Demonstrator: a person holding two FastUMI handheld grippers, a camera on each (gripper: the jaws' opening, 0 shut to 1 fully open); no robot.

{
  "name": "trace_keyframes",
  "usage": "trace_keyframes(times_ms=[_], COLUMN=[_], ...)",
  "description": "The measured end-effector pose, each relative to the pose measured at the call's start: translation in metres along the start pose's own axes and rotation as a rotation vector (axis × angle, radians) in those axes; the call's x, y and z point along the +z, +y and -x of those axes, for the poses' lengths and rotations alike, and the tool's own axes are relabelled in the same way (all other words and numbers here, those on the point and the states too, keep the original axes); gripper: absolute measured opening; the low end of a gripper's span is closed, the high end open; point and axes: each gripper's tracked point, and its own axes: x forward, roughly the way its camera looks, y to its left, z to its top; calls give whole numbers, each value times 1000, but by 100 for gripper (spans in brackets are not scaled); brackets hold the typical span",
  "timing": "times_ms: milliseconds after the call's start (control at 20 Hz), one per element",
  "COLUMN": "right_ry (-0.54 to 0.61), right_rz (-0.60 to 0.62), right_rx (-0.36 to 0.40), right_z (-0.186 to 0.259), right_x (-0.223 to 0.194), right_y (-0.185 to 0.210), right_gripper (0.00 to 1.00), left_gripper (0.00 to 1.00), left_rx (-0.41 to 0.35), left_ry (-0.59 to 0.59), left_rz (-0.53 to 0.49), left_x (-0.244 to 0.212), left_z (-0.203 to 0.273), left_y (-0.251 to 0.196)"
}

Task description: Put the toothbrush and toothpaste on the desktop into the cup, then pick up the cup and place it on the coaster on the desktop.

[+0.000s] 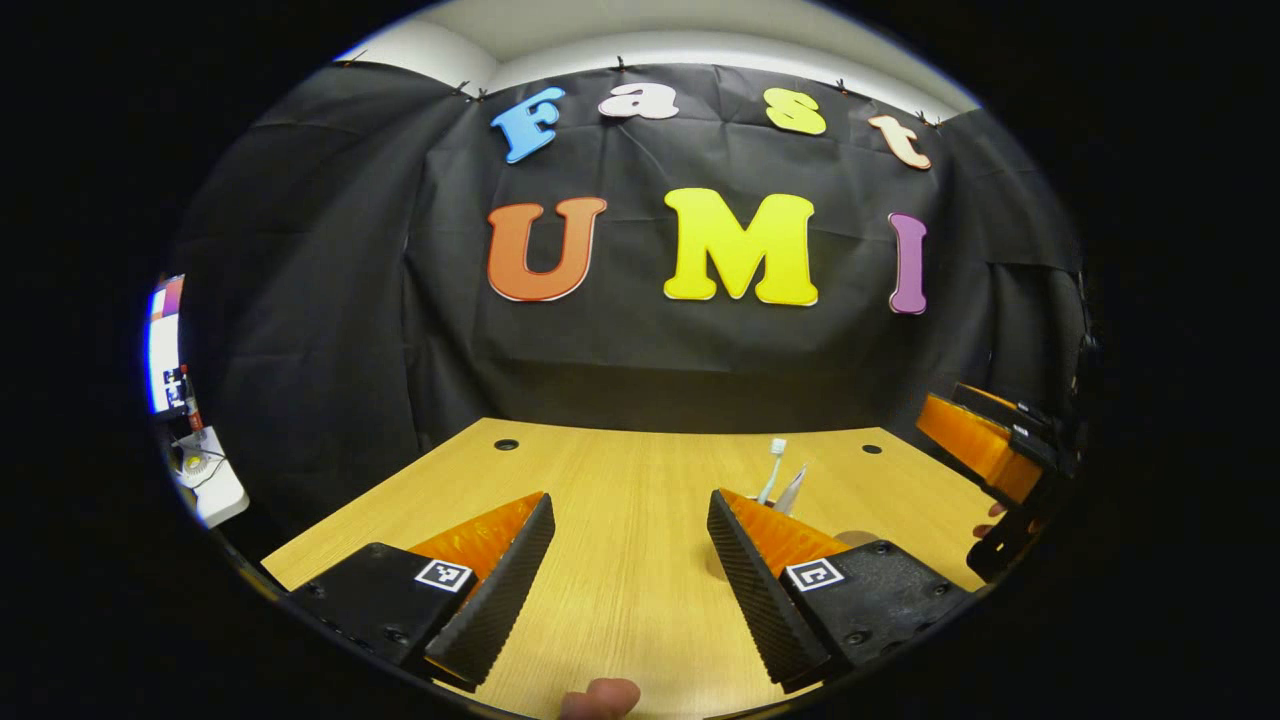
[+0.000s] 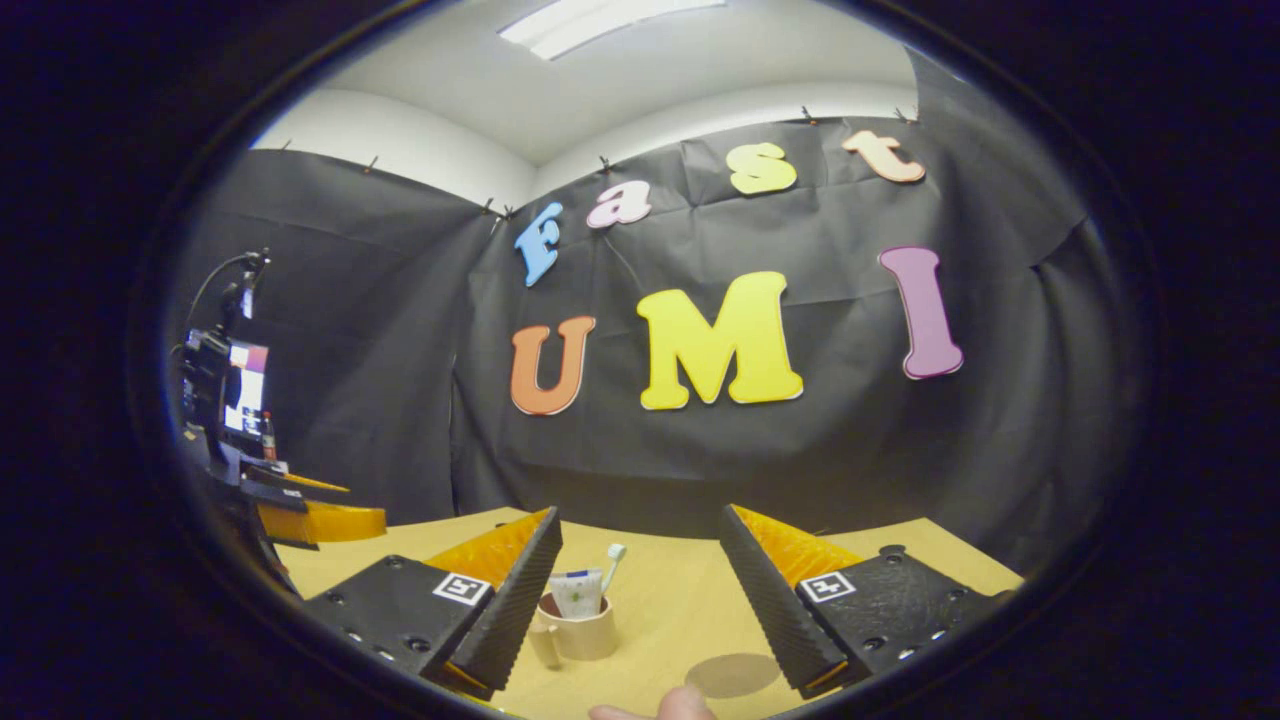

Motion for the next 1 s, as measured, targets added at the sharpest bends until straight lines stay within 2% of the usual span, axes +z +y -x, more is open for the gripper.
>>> trace_keyframes(times_ms=[200,250,400,700,750,800,1000], right_ry=[24,21,22,52,43,43,89], right_rz=[-34,-44,-63,-47,-53,-57,-68], right_rx=[-58,-64,-91,-99,-117,-127,-145], right_z=[34,42,80,107,110,113,116], right_x=[4,6,15,17,20,18,2], right_y=[-37,-44,-65,-79,-87,-91,-100], right_gripper=[96,91,95,95,91,95,95], left_gripper=[98,98,98,98,99,99,99], left_rx=[-102,-119,-163,-173,-174,-176,-218], left_ry=[65,87,195,520,586,643,867], left_rz=[67,91,108,34,17,2,23], left_x=[13,15,12,-16,-23,-31,-77], left_z=[-14,-18,-35,-71,-70,-69,-80], left_y=[-40,-48,-75,-86,-87,-89,-105])
